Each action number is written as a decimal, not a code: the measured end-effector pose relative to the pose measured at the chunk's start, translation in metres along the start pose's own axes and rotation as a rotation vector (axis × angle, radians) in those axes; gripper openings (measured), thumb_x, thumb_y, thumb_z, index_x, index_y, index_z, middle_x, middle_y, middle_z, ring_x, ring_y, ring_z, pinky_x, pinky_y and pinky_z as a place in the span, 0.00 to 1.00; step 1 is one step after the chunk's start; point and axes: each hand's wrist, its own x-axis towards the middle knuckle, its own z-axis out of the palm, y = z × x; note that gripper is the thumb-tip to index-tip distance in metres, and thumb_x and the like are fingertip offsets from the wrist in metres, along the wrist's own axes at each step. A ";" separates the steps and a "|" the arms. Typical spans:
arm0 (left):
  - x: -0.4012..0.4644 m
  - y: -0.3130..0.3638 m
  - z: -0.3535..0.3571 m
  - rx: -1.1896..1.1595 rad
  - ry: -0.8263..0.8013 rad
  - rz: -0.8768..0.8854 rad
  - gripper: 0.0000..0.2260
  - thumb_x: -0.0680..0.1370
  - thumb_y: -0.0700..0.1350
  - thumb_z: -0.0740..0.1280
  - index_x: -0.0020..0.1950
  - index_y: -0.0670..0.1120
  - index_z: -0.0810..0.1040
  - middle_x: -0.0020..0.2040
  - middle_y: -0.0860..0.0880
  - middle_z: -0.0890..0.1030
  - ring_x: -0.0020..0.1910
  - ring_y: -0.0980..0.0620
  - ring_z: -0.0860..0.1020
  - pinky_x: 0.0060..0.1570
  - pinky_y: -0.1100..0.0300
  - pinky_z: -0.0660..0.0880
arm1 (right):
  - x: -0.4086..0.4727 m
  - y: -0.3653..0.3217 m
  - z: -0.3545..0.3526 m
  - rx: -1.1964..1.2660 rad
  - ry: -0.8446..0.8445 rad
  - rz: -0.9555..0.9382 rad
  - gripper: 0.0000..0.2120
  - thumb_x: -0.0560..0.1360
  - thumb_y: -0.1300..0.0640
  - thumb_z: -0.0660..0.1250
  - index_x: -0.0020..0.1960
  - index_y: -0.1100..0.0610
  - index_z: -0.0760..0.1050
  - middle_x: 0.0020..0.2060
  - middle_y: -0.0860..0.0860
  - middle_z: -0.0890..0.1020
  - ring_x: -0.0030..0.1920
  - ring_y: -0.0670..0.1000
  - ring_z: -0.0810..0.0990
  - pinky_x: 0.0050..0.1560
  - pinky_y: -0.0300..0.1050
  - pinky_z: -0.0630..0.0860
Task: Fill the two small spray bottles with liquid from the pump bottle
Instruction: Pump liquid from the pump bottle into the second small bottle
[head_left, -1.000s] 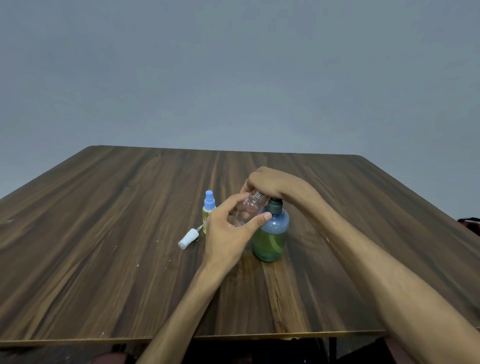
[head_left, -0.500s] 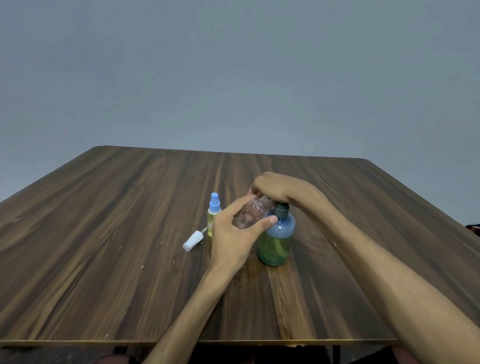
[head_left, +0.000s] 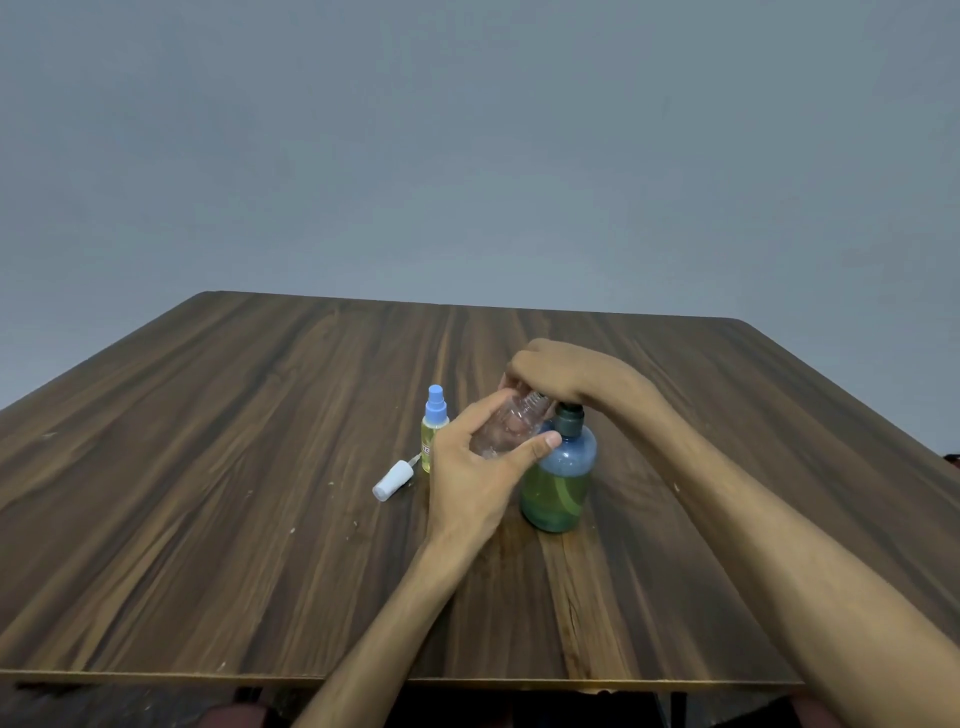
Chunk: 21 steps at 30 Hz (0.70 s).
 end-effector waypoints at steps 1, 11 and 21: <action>-0.001 0.001 0.000 -0.001 0.003 -0.001 0.24 0.69 0.41 0.85 0.64 0.49 0.86 0.55 0.51 0.89 0.57 0.52 0.87 0.61 0.50 0.83 | 0.000 -0.001 0.001 -0.023 -0.014 0.011 0.15 0.72 0.53 0.57 0.37 0.59 0.79 0.42 0.57 0.83 0.38 0.57 0.78 0.42 0.53 0.73; -0.003 0.002 0.000 0.050 0.017 0.040 0.25 0.69 0.42 0.85 0.65 0.50 0.86 0.54 0.50 0.88 0.55 0.50 0.87 0.58 0.52 0.83 | -0.005 -0.002 0.002 0.056 -0.001 0.033 0.14 0.71 0.53 0.57 0.37 0.61 0.77 0.40 0.59 0.79 0.37 0.54 0.72 0.42 0.52 0.70; -0.003 0.004 0.000 0.026 0.027 0.052 0.26 0.68 0.42 0.86 0.65 0.50 0.85 0.54 0.47 0.88 0.55 0.49 0.87 0.56 0.56 0.83 | -0.006 -0.001 0.000 0.024 0.050 0.046 0.14 0.75 0.55 0.57 0.35 0.56 0.76 0.37 0.52 0.80 0.34 0.53 0.73 0.38 0.49 0.71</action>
